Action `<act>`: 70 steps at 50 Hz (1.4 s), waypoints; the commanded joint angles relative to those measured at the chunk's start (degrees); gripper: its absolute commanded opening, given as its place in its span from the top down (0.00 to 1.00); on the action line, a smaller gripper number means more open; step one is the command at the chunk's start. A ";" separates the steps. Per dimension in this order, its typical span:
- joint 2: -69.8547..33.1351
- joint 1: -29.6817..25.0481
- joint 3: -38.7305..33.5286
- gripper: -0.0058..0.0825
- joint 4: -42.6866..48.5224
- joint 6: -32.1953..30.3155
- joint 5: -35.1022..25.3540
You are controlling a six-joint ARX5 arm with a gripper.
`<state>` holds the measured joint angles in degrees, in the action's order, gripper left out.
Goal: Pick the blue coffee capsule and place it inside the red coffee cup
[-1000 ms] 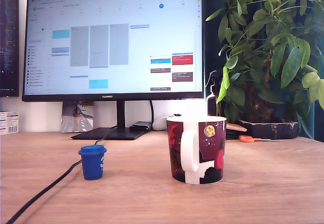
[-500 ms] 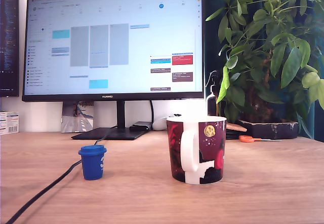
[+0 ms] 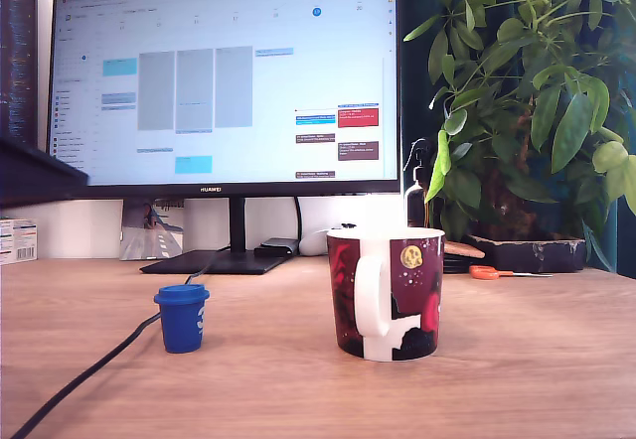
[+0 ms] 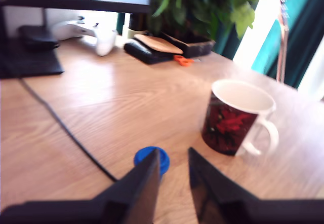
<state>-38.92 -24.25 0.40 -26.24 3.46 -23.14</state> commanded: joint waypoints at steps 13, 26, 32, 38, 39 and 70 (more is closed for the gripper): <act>-14.95 -3.98 6.78 0.17 -0.83 -6.67 4.57; -29.24 -4.04 13.62 0.17 -0.83 -7.76 6.47; -34.82 -4.04 16.48 0.18 -0.98 -8.50 6.23; -39.15 -4.04 18.99 0.18 -1.55 -9.22 6.23; -39.78 -4.04 19.34 0.18 -1.73 -9.60 6.16; -46.97 -4.04 22.60 0.63 -2.05 -9.92 1.03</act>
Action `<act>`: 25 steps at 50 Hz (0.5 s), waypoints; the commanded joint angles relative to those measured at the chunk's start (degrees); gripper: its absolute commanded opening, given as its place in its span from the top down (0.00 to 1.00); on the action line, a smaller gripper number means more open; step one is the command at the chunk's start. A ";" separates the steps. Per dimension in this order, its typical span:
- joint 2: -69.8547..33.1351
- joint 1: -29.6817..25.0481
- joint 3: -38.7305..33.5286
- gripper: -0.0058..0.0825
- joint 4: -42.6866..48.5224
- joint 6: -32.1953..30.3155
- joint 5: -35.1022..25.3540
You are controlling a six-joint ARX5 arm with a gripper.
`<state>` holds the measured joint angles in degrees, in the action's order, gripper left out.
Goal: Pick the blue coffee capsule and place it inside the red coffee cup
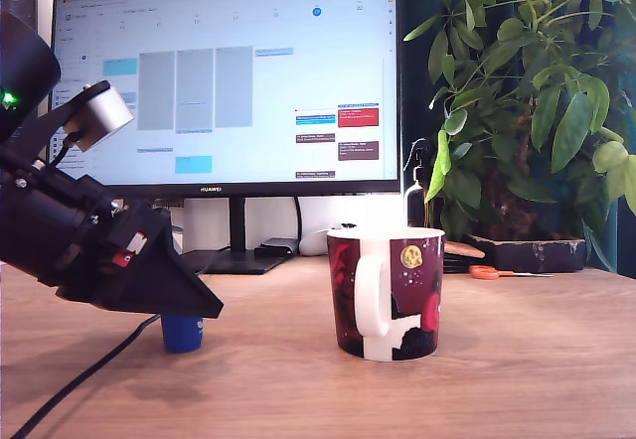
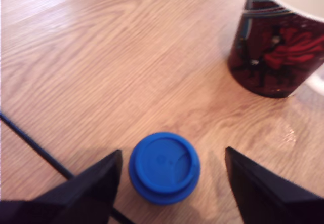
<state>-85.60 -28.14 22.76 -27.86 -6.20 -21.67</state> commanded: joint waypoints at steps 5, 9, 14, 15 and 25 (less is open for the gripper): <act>-0.28 -0.15 0.24 0.72 -0.22 -0.28 -0.39; -0.28 -0.15 0.24 0.73 0.17 -0.31 -0.39; -0.28 -0.15 0.24 0.75 0.37 -0.31 -0.39; -0.28 -0.15 0.24 0.75 0.28 -0.31 -0.39; -0.24 -0.15 1.38 0.75 -3.13 -0.24 -0.44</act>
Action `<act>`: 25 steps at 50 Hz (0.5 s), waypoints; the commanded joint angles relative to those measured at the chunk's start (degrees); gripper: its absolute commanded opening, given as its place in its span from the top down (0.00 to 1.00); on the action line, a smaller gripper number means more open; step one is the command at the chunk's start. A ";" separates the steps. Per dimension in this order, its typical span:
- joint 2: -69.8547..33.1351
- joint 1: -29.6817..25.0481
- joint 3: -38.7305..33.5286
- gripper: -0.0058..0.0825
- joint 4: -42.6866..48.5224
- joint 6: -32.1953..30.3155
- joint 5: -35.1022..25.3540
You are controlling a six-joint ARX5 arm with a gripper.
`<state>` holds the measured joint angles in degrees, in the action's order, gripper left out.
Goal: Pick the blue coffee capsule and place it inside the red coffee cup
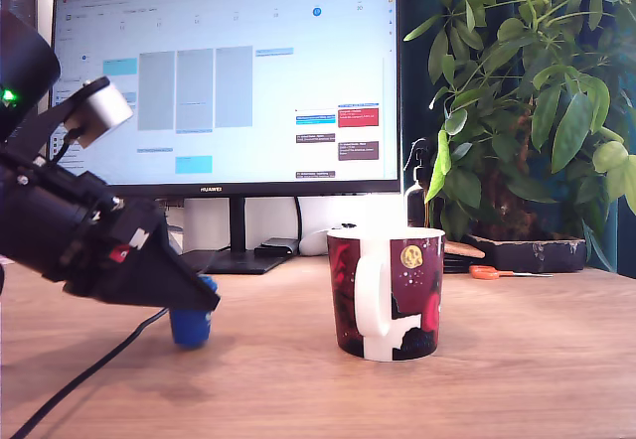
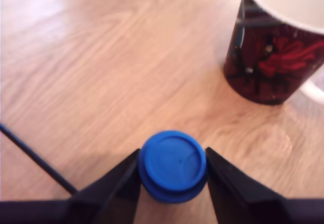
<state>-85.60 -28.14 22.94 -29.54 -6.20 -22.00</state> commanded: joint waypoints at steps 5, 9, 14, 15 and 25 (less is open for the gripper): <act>-0.24 -0.15 3.67 0.75 -2.23 0.20 -0.94; -0.24 -0.17 6.60 0.75 -2.23 1.20 -3.61; -0.24 -0.76 10.47 0.75 -1.84 4.33 -7.13; -0.24 -0.96 11.10 0.75 -1.77 4.94 -7.82; -0.24 -5.22 15.23 0.75 -1.64 7.69 -12.33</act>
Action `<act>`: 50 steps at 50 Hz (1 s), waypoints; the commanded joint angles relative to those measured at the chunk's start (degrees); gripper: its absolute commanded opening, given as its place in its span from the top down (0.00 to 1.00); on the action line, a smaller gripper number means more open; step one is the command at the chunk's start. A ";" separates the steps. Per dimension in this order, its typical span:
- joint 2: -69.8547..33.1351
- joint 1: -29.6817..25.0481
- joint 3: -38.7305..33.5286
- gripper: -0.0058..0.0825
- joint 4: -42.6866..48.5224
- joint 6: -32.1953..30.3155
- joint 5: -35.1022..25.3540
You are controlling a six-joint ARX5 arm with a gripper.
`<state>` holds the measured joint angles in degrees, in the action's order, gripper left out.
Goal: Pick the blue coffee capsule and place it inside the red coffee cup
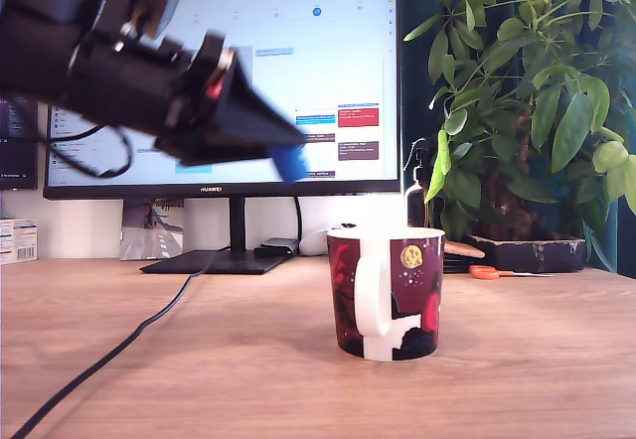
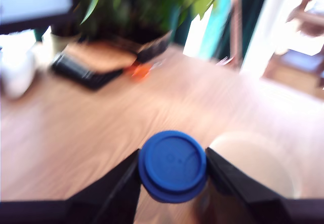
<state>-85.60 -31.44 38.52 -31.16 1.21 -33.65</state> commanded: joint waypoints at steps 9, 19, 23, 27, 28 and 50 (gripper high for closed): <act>-0.24 -6.80 -0.04 0.75 0.28 0.24 -0.39; -0.26 -9.33 -0.02 0.75 3.82 -0.09 1.49; -0.28 -9.62 -0.04 0.75 5.03 -0.79 2.51; -0.28 -9.62 -0.04 0.75 5.86 -1.31 2.82; -0.28 -9.62 -0.04 0.75 5.92 -1.31 2.95; -4.09 -9.99 -0.02 0.75 5.92 -3.17 4.94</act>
<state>-88.25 -41.12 38.70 -25.12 -1.65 -28.58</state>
